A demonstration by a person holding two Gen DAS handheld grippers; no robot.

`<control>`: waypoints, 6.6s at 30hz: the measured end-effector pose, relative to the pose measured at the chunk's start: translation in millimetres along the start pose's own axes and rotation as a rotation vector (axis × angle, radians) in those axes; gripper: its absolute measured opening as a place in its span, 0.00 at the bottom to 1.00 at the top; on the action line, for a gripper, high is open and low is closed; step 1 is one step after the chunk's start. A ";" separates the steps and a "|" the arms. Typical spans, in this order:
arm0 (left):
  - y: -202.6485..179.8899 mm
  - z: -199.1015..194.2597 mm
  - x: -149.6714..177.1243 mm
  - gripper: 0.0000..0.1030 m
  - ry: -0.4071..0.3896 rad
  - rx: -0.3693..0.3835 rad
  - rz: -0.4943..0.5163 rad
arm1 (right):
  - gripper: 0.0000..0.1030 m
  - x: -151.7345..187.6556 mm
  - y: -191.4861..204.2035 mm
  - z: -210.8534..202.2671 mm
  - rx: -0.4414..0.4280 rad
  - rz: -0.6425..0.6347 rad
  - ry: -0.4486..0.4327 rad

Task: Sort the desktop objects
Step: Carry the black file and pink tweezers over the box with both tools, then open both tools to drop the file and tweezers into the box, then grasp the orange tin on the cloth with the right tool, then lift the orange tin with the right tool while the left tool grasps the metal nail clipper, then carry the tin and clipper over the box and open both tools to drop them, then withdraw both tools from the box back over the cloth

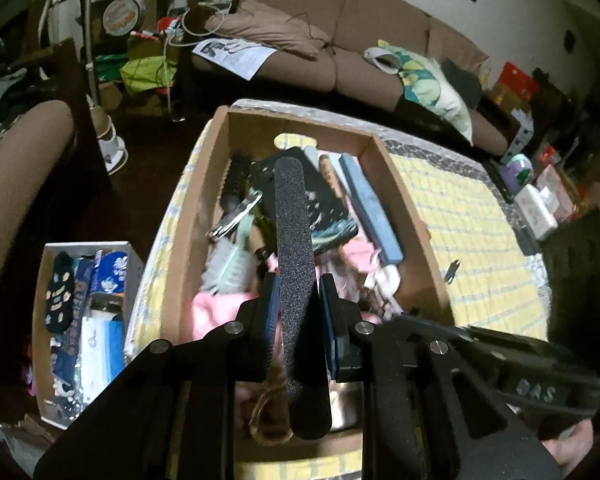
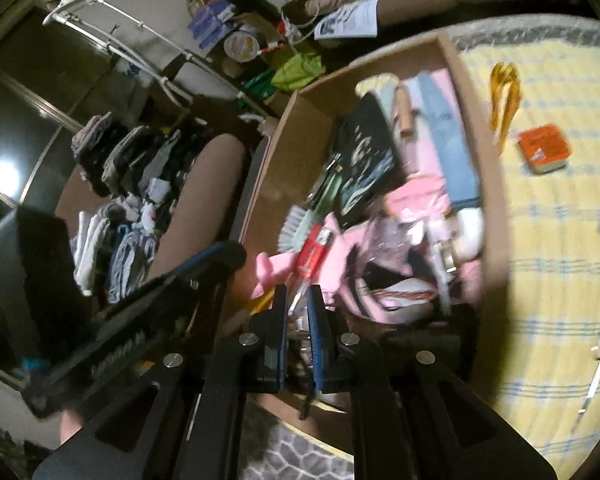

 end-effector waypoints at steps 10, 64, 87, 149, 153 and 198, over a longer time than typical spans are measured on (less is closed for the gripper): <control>-48.1 70.2 -63.8 0.18 0.065 0.009 0.006 | 0.36 8.8 -33.0 -56.9 0.179 -0.050 -0.082; -115.4 34.6 3.7 1.00 -0.018 0.123 -0.064 | 0.93 -96.1 -173.2 -4.9 0.583 -0.101 -0.051; -212.2 43.5 18.7 1.00 -0.030 0.112 0.284 | 0.52 -19.6 -176.9 -146.8 0.508 0.023 -0.162; -27.9 9.2 -9.3 0.12 0.049 0.070 -0.024 | 0.52 -9.7 -52.6 -85.6 0.044 -0.102 -0.130; 4.3 18.1 -6.5 0.12 0.079 0.036 -0.042 | 0.52 -15.4 -27.1 -43.6 0.059 -0.146 -0.087; -118.0 7.3 55.7 0.90 0.035 0.150 0.116 | 0.91 41.5 -127.8 -166.1 0.317 0.048 -0.203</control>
Point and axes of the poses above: each gripper's, at about its wrist camera, not at the fingertips, and z roughly the way its jaws point, y to its left, x to its underside, the point moved 2 cm from there along z, roughly the way its jaws point, and after that the axes turned 12 degrees about y, right-handed, at the moved point
